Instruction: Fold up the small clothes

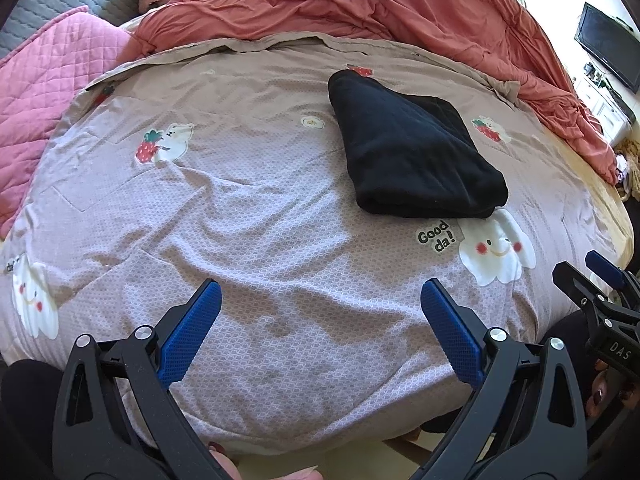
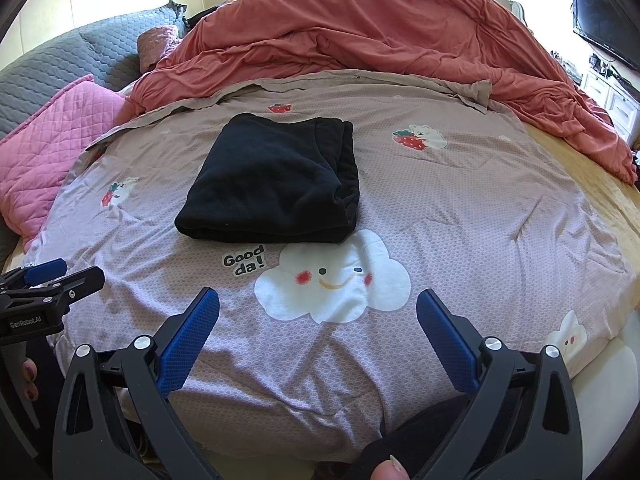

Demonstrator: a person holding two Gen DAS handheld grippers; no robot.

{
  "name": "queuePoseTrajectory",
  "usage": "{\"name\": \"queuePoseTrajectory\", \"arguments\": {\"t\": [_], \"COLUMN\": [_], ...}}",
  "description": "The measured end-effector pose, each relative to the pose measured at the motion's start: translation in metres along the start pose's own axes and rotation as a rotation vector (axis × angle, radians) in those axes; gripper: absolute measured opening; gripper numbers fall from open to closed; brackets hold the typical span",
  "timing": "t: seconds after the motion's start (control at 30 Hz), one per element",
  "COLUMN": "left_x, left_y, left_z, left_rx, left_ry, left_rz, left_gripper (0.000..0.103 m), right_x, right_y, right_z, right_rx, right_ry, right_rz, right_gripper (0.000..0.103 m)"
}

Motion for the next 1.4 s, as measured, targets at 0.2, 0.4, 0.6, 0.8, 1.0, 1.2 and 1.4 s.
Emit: {"name": "queuePoseTrajectory", "arguments": {"t": [0.2, 0.4, 0.6, 0.8, 1.0, 1.2, 1.4], "left_x": [0.0, 0.0, 0.0, 0.001, -0.001, -0.001, -0.002], "left_y": [0.0, -0.001, -0.001, -0.001, -0.001, -0.002, -0.002], "left_z": [0.0, 0.0, 0.0, 0.0, -0.001, 0.001, 0.001], "left_rx": [0.003, 0.006, 0.004, 0.012, 0.011, 0.018, 0.019], "left_ry": [-0.003, 0.0, 0.001, -0.004, -0.012, -0.022, -0.031], "left_rz": [-0.005, -0.005, 0.0, -0.004, 0.001, -0.008, -0.005], "left_gripper": [0.094, 0.094, 0.094, 0.093, 0.094, 0.094, 0.094], "right_x": [-0.001, -0.001, 0.0, 0.0, -0.002, -0.008, -0.011], "right_y": [0.0, 0.0, 0.0, 0.0, 0.001, 0.001, 0.001], "right_z": [0.0, 0.0, 0.0, 0.0, 0.0, 0.001, 0.002], "right_rx": [0.0, 0.001, 0.001, 0.001, 0.002, 0.003, 0.004], "right_ry": [0.0, 0.0, 0.0, 0.0, 0.0, 0.001, 0.001], "right_rz": [-0.001, -0.002, -0.002, -0.002, -0.003, 0.002, 0.002], "right_gripper": [0.098, 0.098, 0.098, 0.098, 0.098, 0.098, 0.098]}}
Point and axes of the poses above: each gripper's, at about its wrist camera, not at the fingertips, and z roughly the way its jaws point, x to its left, y to its top, the point moved 10 cm from there along z, roughly the way its jaws point, and after that the axes turned 6 degrees about -y, right-handed, at the moved point
